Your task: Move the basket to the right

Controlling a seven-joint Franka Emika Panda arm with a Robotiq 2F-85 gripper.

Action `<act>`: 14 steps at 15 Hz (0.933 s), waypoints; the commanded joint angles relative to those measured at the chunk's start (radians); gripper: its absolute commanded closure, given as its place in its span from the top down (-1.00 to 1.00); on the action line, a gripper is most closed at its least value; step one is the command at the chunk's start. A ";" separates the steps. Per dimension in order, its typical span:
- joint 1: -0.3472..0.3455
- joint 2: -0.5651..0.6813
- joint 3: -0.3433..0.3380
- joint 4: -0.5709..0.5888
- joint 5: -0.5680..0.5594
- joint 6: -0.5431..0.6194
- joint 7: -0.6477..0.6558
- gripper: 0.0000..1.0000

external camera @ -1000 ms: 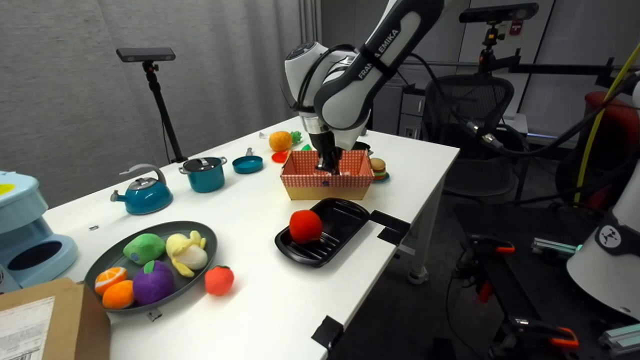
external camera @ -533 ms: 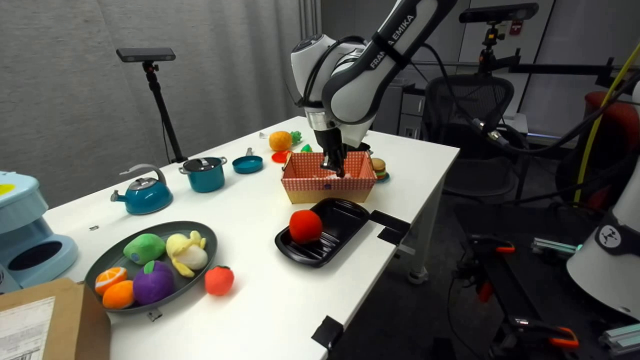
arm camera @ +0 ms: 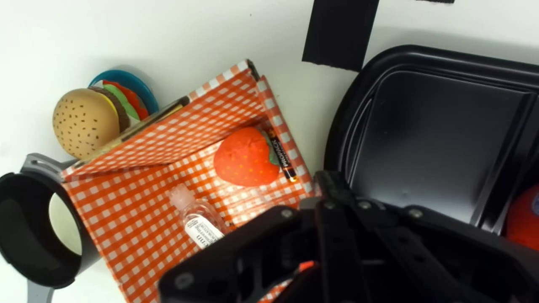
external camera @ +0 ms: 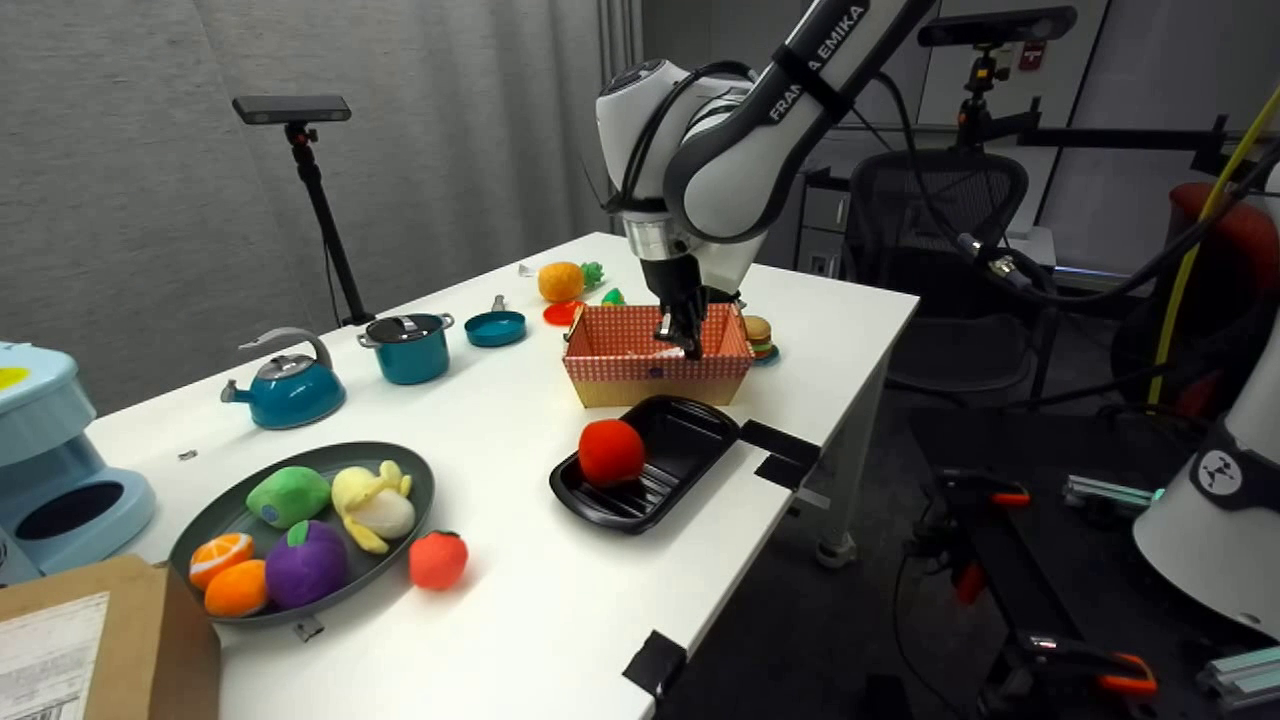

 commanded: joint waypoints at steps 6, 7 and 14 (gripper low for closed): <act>0.020 -0.159 0.031 -0.091 -0.082 -0.021 0.034 -1.00; 0.021 -0.180 0.037 -0.096 -0.095 -0.025 0.034 -1.00; 0.015 -0.357 0.093 -0.152 -0.178 -0.077 0.075 -1.00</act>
